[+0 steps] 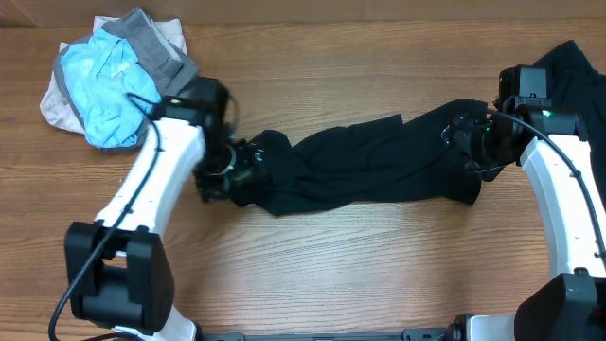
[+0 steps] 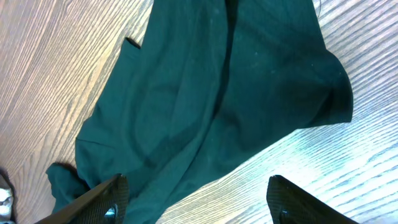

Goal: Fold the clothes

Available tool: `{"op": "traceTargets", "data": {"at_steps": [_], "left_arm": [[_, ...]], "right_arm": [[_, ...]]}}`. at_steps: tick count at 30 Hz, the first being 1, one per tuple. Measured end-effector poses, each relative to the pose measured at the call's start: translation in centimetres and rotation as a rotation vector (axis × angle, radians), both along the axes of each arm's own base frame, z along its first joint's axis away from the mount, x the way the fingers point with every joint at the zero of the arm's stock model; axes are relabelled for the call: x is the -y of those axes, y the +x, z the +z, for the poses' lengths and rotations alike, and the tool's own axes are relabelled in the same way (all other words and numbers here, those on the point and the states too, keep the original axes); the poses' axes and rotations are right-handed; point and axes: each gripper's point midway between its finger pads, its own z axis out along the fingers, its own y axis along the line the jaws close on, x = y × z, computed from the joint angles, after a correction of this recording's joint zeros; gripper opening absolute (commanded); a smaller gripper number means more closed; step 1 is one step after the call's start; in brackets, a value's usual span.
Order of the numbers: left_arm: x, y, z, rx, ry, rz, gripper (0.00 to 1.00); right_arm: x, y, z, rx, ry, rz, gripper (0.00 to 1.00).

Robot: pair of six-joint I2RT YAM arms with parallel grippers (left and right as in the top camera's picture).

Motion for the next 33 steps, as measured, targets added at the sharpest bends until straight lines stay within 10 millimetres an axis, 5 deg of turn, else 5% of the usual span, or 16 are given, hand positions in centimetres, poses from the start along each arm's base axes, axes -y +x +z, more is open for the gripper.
{"op": "traceTargets", "data": {"at_steps": [5,9,17,25,31,33], "left_arm": [[4.3,1.3,0.1,0.1,-0.039,-0.042,1.0],[5.6,2.5,0.0,0.137,-0.064,-0.013,0.97],[5.6,3.7,-3.8,0.089,-0.048,0.02,0.95],[4.8,4.2,-4.0,0.087,-0.04,0.054,0.93],[5.0,4.8,-3.9,0.108,-0.046,0.072,0.85],[4.9,4.9,-3.9,0.108,-0.04,0.086,0.75]], "right_arm": [[0.0,-0.5,-0.2,-0.023,0.002,0.0,0.76],[0.0,-0.8,-0.2,-0.033,-0.002,0.01,0.76],[0.4,-1.1,-0.4,-0.045,-0.033,0.031,0.77],[0.5,-1.2,-0.4,-0.044,-0.045,0.036,0.76],[0.5,-1.2,-0.4,-0.046,-0.046,0.036,0.76],[0.5,-1.2,-0.4,-0.047,-0.046,0.036,0.76]]}}
